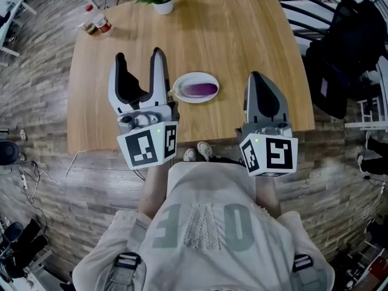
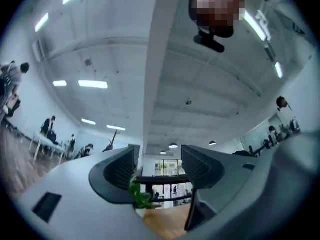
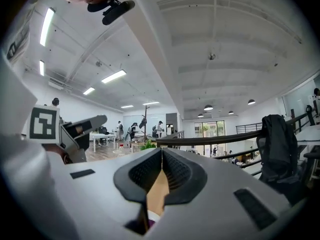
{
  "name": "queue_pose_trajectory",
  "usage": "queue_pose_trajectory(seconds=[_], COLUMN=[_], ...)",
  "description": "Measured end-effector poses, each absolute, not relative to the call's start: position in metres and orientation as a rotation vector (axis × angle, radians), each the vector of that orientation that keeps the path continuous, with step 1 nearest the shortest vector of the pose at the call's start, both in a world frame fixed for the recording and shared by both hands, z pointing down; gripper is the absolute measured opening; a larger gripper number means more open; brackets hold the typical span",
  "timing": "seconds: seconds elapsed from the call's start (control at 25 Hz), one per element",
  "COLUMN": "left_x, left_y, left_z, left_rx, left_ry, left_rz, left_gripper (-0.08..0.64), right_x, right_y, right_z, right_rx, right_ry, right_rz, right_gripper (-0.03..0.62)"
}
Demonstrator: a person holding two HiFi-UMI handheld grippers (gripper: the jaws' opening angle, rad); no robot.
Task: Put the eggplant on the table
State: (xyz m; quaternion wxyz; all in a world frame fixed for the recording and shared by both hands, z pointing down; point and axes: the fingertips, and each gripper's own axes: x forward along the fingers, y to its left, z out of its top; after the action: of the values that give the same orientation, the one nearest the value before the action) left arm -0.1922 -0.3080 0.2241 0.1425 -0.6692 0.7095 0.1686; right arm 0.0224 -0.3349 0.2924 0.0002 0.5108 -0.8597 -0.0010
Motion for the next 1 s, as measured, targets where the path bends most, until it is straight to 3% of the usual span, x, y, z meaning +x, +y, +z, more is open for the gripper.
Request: queue_pose_trajectory(seconds=[0.16, 0.44, 0.48, 0.56, 1.0], left_x=[-0.168, -0.136, -0.134, -0.130, -0.123], left_y=[-0.281, -0.271, -0.270, -0.270, -0.276], left_z=[0.173, 0.154, 0.154, 0.158, 0.172], left_rx=[-1.807, -1.785, -1.792, -1.818, -1.922], left_ry=[1.885, 1.765, 1.761, 1.757, 1.744], left_rz=[0.325, 0.080, 0.084, 0.084, 0.060], left_gripper=[0.279, 0.271, 0.209, 0.008, 0.008], right_x=[0.006, -0.022, -0.025, -0.030, -0.039], right_y=[-0.332, -0.320, -0.319, -0.317, -0.310], right_z=[0.271, 0.248, 0.247, 0.245, 0.240], right_rx=[1.562, 1.447, 1.435, 1.416, 1.382], right_ry=[-2.787, -2.919, -2.931, -2.945, -2.927], right_rz=[-0.058, -0.096, -0.096, -0.098, -0.200], right_gripper=[0.018, 0.018, 0.018, 0.018, 0.017])
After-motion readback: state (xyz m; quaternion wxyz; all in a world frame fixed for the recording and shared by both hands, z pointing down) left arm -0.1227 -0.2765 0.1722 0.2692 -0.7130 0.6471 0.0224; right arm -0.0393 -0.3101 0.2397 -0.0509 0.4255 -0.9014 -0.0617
